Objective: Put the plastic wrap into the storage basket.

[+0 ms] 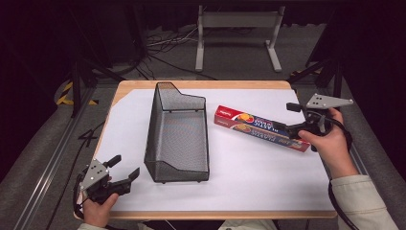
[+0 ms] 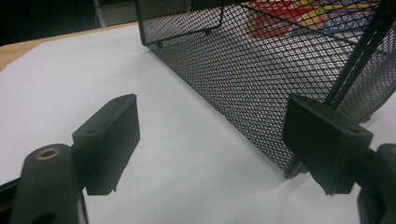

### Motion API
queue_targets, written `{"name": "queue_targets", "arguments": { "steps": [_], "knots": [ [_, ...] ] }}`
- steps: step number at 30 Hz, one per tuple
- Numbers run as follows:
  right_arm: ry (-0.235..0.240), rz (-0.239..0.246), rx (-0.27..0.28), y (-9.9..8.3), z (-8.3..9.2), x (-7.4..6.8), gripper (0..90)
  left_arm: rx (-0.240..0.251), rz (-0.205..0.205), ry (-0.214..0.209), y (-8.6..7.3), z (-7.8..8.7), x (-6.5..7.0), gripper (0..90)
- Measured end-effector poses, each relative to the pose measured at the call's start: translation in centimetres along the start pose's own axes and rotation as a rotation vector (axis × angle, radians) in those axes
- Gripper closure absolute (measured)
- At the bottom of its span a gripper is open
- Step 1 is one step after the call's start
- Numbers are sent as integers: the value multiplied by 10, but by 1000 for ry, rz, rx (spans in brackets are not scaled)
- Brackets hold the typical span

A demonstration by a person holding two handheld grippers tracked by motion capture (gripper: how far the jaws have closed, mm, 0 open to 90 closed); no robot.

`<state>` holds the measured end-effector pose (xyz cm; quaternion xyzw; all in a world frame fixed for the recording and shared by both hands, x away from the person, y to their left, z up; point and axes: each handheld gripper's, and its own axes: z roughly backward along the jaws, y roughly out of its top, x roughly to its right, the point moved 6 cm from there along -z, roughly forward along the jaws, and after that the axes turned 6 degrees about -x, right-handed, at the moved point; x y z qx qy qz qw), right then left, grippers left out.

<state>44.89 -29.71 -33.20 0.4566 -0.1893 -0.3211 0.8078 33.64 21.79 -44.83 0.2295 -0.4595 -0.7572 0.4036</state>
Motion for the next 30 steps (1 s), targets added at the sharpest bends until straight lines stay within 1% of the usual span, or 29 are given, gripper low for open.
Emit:
{"name": "queue_targets", "arguments": {
  "steps": [2,5,9,11,12,13,14,16,17,18,19,20,21,22,23,25,27,29,30],
  "knots": [
    [-1,1,-13,7,-4,5,67,3,5,-1,0,0,0,201],
    [1,-1,-17,13,-9,10,67,2,6,-1,0,0,0,201],
    [0,-4,-38,18,-15,16,71,3,7,-2,0,0,0,201],
    [10,14,-38,22,-19,19,98,0,7,-4,0,0,-1,201],
    [26,21,-41,25,-23,21,129,-1,8,-6,-1,-1,0,201],
    [29,31,-43,26,-24,22,151,-1,8,-6,-1,-1,0,201],
    [32,40,-50,27,-26,23,159,-1,6,-5,-1,-1,-1,201],
    [34,41,-57,28,-28,24,167,-2,7,-7,-1,-1,-1,201],
    [33,46,-68,29,-30,25,181,-3,7,-6,-1,-1,-1,201],
    [33,50,-94,30,-34,26,180,-3,7,-7,-1,-1,-1,201],
    [33,50,-94,30,-34,26,180,-3,7,-7,-1,-1,-1,201],
    [33,53,-107,30,-37,26,181,-5,6,-9,-1,-1,-1,201],
    [36,61,-144,29,-43,26,206,-7,5,-12,-1,-2,-1,199],
    [36,61,-144,29,-43,26,206,-9,6,-13,-1,-2,-1,199],
    [35,70,-177,27,-50,28,204,-12,1,-17,-2,-3,0,200],
    [27,84,-212,24,-56,30,204,-12,1,-18,-2,-3,0,199],
    [29,96,-251,22,-64,31,202,-12,2,-20,-2,-3,0,199],
    [34,96,-276,20,-68,31,193,-16,0,-19,-2,-3,0,199],
    [34,96,-276,20,-68,31,193,-16,0,-19,-2,-3,0,199]
  ]
}}
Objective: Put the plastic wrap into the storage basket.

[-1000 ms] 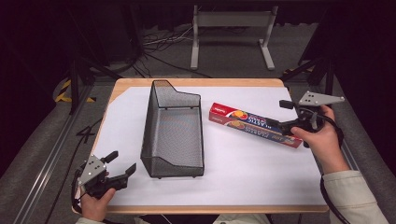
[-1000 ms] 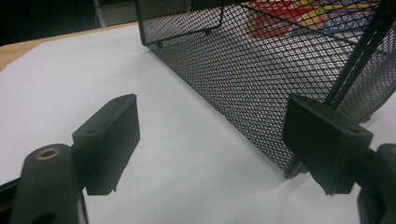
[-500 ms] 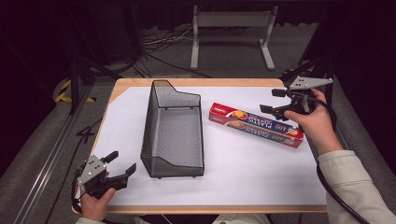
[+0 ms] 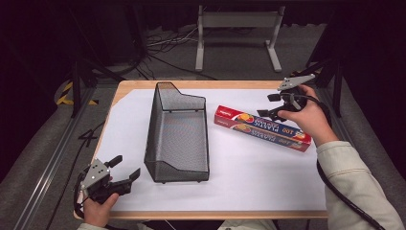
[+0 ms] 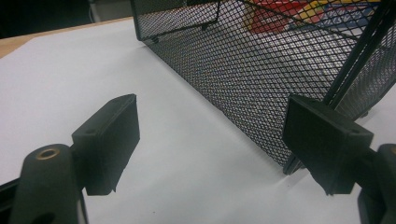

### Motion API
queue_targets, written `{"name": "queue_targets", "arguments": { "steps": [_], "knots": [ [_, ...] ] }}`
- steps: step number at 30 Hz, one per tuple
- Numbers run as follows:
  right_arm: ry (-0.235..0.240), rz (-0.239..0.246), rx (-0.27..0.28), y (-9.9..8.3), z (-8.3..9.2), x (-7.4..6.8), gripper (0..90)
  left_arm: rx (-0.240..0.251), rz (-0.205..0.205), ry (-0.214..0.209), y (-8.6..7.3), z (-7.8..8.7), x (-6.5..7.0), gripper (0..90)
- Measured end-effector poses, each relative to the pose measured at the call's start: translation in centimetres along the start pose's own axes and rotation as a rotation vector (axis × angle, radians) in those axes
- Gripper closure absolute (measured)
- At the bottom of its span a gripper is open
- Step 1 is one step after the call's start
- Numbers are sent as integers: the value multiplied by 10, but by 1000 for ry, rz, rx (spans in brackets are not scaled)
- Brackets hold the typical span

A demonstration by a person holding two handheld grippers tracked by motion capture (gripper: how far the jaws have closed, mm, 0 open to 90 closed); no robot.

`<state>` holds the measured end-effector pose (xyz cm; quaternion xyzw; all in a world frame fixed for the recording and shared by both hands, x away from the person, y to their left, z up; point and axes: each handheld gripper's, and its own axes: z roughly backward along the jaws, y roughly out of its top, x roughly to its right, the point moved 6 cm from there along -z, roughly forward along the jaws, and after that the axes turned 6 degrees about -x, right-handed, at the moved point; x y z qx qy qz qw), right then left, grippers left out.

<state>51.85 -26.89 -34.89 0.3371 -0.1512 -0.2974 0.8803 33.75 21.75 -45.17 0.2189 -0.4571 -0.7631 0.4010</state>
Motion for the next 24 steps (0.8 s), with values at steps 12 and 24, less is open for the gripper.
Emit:
{"name": "queue_targets", "arguments": {
  "steps": [12,24],
  "knots": [
    [36,-10,-209,-19,-38,4,203,1,7,17,-5,8,0,199],
    [61,1,-326,-40,-69,7,126,1,15,30,-8,13,-2,199]
  ]
}}
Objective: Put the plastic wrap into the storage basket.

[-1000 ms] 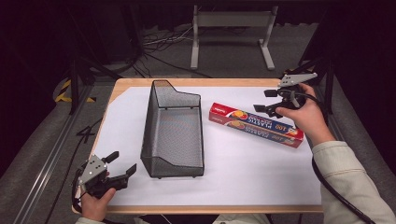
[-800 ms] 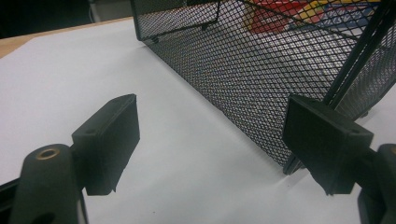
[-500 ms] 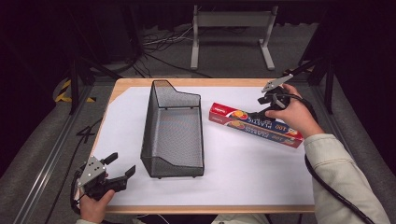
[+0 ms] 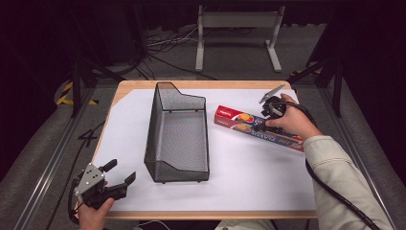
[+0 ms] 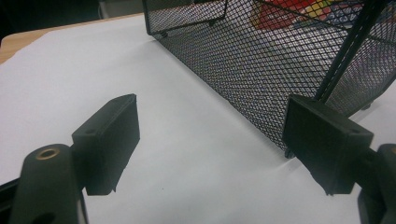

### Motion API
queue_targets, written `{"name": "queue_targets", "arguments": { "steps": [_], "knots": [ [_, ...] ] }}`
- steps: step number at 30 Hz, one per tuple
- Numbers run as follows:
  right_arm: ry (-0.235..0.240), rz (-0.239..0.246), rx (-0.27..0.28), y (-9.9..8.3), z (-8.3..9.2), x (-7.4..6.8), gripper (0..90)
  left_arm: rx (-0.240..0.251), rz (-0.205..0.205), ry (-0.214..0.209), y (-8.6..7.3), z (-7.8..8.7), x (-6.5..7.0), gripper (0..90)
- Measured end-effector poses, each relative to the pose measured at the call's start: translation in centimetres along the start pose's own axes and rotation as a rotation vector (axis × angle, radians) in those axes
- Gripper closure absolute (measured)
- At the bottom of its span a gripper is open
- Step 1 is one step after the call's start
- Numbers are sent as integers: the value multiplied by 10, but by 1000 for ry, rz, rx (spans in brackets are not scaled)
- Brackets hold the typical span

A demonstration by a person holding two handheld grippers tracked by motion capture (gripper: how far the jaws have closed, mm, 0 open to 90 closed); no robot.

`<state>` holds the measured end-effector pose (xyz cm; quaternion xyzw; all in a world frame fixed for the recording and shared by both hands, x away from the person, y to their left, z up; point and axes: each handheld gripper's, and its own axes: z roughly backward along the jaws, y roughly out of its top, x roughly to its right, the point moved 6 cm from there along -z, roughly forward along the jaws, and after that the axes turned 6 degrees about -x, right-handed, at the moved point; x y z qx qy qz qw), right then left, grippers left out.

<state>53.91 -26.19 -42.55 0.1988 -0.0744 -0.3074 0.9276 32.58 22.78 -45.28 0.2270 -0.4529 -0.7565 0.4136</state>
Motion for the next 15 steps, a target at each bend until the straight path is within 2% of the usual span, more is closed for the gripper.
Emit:
{"name": "queue_targets", "arguments": {
  "steps": [8,15],
  "knots": [
    [4,31,-35,-6,-14,1,130,-6,0,3,-1,0,0,198],
    [8,29,-89,-14,-23,3,125,-4,6,10,-3,2,0,198]
  ]
}}
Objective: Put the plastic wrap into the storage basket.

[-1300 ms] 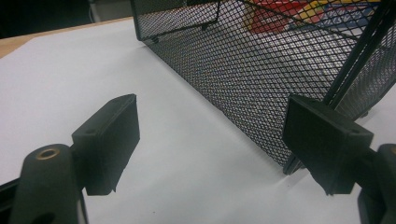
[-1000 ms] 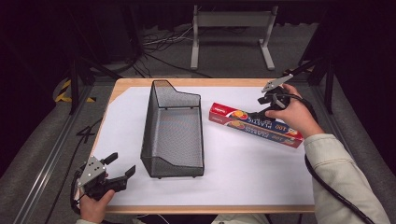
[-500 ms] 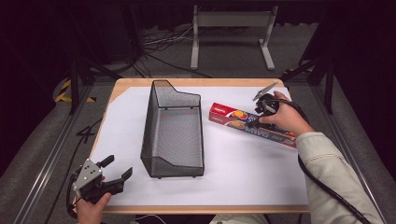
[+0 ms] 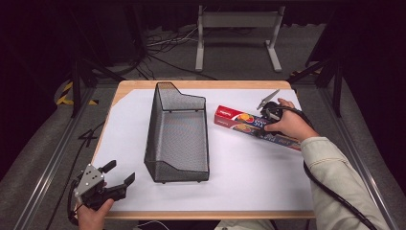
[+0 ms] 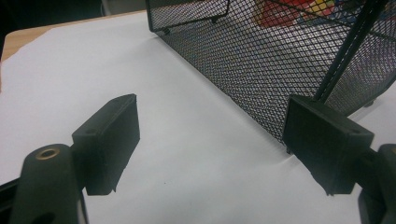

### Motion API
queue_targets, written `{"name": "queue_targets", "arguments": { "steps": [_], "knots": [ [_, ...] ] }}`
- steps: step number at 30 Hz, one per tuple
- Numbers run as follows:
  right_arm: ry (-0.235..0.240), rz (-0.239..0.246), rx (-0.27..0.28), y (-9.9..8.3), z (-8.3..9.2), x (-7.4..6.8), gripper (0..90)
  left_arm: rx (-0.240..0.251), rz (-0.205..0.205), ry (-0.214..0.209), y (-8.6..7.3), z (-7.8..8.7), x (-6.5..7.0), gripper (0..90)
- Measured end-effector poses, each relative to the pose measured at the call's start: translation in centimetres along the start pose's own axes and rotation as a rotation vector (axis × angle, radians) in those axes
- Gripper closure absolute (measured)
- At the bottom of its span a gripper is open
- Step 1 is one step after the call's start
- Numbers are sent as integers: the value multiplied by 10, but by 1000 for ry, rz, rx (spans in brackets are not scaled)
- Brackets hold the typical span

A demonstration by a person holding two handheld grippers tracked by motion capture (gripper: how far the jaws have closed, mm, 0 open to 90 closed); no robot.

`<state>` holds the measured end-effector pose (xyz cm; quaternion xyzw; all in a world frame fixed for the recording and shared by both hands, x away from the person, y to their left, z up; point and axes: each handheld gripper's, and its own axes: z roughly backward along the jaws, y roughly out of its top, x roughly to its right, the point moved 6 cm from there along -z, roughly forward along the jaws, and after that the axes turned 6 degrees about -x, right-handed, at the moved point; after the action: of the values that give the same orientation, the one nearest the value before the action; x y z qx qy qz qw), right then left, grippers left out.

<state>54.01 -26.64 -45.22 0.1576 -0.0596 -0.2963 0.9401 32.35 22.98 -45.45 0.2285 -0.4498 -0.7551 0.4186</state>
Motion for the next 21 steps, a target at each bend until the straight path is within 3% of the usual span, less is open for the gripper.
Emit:
{"name": "queue_targets", "arguments": {
  "steps": [8,11,21],
  "knots": [
    [23,23,-34,-5,-6,1,186,-2,3,4,-1,1,-1,199],
    [28,47,-77,-7,-9,0,204,-3,6,6,-2,2,-1,199],
    [-5,110,-139,-7,-9,2,328,1,4,0,-1,1,-1,199]
  ]
}}
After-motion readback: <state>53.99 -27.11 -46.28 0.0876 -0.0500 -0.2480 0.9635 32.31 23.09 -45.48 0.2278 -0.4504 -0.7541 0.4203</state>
